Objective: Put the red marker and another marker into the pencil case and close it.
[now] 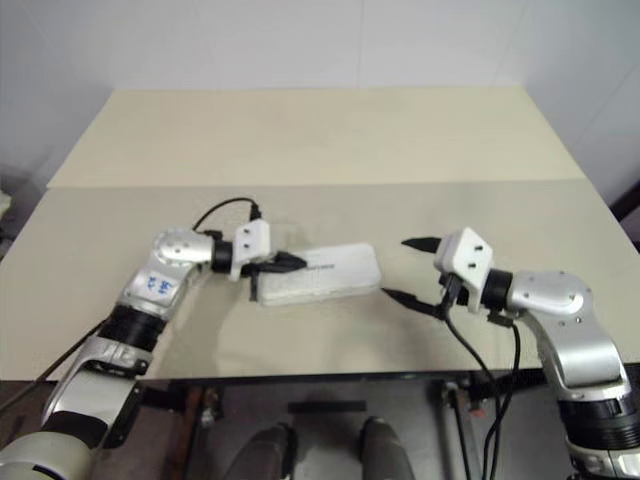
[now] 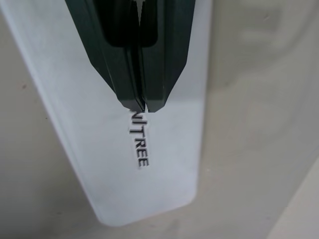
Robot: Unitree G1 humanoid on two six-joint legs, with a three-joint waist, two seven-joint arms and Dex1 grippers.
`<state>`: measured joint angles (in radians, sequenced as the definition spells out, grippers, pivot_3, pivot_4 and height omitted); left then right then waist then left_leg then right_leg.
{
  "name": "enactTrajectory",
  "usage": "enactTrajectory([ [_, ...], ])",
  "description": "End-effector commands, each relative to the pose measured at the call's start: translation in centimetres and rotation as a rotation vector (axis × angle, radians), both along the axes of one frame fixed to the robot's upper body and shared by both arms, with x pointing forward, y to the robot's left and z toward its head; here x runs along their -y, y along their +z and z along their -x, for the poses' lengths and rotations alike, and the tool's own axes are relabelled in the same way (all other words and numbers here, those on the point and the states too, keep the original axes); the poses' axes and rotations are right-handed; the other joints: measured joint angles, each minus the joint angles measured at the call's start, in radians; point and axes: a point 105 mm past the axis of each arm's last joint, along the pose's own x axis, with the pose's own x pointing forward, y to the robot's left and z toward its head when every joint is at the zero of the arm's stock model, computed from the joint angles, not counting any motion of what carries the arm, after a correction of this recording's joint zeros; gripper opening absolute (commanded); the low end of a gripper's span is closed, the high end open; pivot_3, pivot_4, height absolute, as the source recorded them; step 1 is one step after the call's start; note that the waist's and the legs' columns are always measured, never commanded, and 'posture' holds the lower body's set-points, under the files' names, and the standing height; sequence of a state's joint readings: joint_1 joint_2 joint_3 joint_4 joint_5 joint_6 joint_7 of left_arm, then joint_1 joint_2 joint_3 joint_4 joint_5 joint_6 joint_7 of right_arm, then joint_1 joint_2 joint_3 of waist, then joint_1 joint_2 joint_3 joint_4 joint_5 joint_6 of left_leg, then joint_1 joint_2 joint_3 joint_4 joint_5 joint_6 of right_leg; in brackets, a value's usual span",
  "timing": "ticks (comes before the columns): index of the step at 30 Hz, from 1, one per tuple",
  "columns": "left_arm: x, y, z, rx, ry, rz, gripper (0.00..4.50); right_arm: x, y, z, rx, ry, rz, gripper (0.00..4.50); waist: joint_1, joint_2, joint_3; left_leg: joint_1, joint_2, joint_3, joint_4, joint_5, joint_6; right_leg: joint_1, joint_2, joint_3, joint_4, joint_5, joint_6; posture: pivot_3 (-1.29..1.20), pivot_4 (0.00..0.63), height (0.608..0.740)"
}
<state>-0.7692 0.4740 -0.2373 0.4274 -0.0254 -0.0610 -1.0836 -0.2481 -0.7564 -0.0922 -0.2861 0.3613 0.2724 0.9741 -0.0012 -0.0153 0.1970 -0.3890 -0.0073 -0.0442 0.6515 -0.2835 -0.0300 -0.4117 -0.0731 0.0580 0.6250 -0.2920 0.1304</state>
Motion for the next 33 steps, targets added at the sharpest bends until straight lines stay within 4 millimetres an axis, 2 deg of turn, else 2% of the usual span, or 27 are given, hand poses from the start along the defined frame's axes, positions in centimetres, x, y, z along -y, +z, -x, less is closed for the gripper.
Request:
enactTrajectory([
  [1,1.8,0.2,1.0,0.011,-0.062,-0.046,0.06,-0.7,1.1,0.8,0.050,-0.012,-0.055,4.50,0.000,0.000,0.000,0.000,0.000,0.000,0.000,0.000,0.000,0.000,0.000,0.000,0.000,0.000,0.000,0.00,0.150,0.740],
  [7,2.5,-0.4,1.4,0.001,-0.057,-0.093,0.06,-1.7,0.7,1.6,0.043,-0.045,-0.109,4.50,-0.001,0.000,0.000,0.001,0.000,-0.001,0.001,0.000,0.000,0.001,0.000,0.000,0.001,0.000,0.000,0.00,0.150,0.740],
  [20,1.0,-2.2,0.8,-0.072,0.066,-0.109,0.06,-2.9,1.2,1.6,0.056,-0.051,-0.167,4.50,-0.003,0.000,0.000,0.003,0.000,-0.001,0.001,0.001,0.001,0.004,0.000,0.001,0.002,0.000,0.000,0.00,0.150,0.740],
  [24,2.3,1.6,1.5,-0.042,0.011,0.138,0.06,-3.1,1.0,1.6,0.042,-0.038,-0.168,4.50,-0.002,-0.001,0.000,0.004,0.000,-0.001,0.001,0.001,0.001,0.004,0.001,0.001,0.003,0.000,0.000,0.00,0.150,0.740],
  [27,2.0,3.9,1.6,-0.030,0.002,0.259,0.06,-3.0,0.9,1.5,0.035,-0.028,-0.162,4.50,-0.001,-0.001,0.000,0.002,0.000,-0.002,0.001,0.001,0.001,0.002,0.001,0.000,0.002,0.000,0.000,0.00,0.150,0.740],
  [30,-0.1,5.9,1.9,-0.023,0.005,0.351,0.67,-2.9,0.9,1.3,0.028,-0.019,-0.155,4.50,-0.003,-0.001,0.000,0.002,0.000,-0.002,0.000,0.001,0.001,0.002,0.000,0.000,0.001,0.000,0.000,0.00,0.150,0.740],
  [33,-2.9,6.1,2.3,-0.035,0.041,0.350,1.61,-2.4,0.9,1.1,0.022,-0.015,-0.134,4.50,-0.005,-0.001,0.000,0.002,0.001,-0.001,-0.001,0.001,0.001,0.001,0.001,0.000,0.001,0.000,0.000,0.00,0.150,0.740],
])
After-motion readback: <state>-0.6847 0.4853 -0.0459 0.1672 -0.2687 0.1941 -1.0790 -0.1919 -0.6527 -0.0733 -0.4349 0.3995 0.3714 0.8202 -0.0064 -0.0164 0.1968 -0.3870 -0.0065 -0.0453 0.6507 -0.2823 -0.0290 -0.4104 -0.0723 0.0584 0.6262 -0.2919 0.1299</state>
